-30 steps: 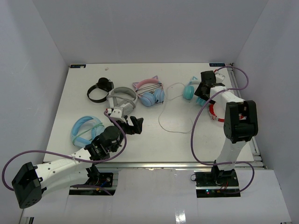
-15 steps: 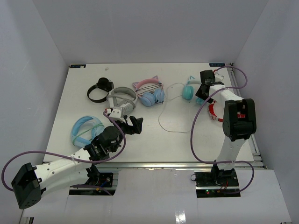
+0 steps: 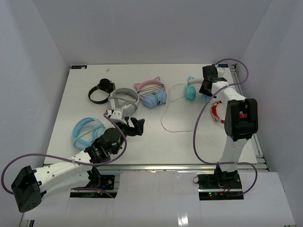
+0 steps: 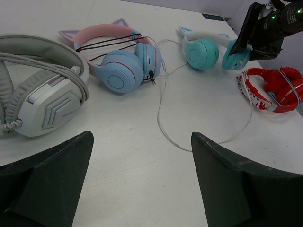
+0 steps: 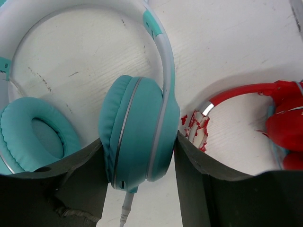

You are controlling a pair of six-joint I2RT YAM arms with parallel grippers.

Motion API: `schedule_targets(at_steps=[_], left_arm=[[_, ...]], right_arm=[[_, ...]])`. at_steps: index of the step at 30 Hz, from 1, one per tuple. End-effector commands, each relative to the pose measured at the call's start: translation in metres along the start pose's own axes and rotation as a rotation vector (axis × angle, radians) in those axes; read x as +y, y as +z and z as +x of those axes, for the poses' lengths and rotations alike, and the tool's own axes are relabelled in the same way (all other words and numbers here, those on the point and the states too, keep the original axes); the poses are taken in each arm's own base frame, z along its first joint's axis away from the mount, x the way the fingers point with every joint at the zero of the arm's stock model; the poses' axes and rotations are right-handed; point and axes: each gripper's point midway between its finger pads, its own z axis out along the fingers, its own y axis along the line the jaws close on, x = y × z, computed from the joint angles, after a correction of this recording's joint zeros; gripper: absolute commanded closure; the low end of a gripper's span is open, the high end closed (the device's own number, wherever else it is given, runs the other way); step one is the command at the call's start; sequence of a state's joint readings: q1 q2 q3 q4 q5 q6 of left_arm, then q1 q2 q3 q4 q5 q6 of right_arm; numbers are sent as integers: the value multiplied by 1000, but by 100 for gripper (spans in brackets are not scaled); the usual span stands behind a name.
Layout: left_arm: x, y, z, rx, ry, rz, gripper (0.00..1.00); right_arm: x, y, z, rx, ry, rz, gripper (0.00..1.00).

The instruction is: Wrap the headphones

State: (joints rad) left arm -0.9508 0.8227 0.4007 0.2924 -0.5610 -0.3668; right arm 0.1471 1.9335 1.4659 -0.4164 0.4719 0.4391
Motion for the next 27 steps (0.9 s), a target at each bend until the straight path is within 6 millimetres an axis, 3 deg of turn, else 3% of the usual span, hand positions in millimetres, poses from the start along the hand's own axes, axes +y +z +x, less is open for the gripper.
schedule_targets(at_steps=[1,9,20,23,24,27], left_arm=[[-1,0,-7,-22,-14,1,6],[0,2,-6,-17,-18,-11,6],[-8,3,-3,2,-26,23,6],[-25,8,-10,56,-53,47,7],[-42,13,-26,56,-62,87,7],[-62,23,-39,153,-8,88,7]], right_arm=[[-4,-43,-66,-199,5,-16,92],[-19,-75,-72,-288,17,-43,92],[-2,-126,-50,-364,1,-277,92],[1,-155,-44,-403,-39,-334,92],[5,-158,-36,-397,-57,-351,92],[12,-186,-30,-434,-84,-419,92]])
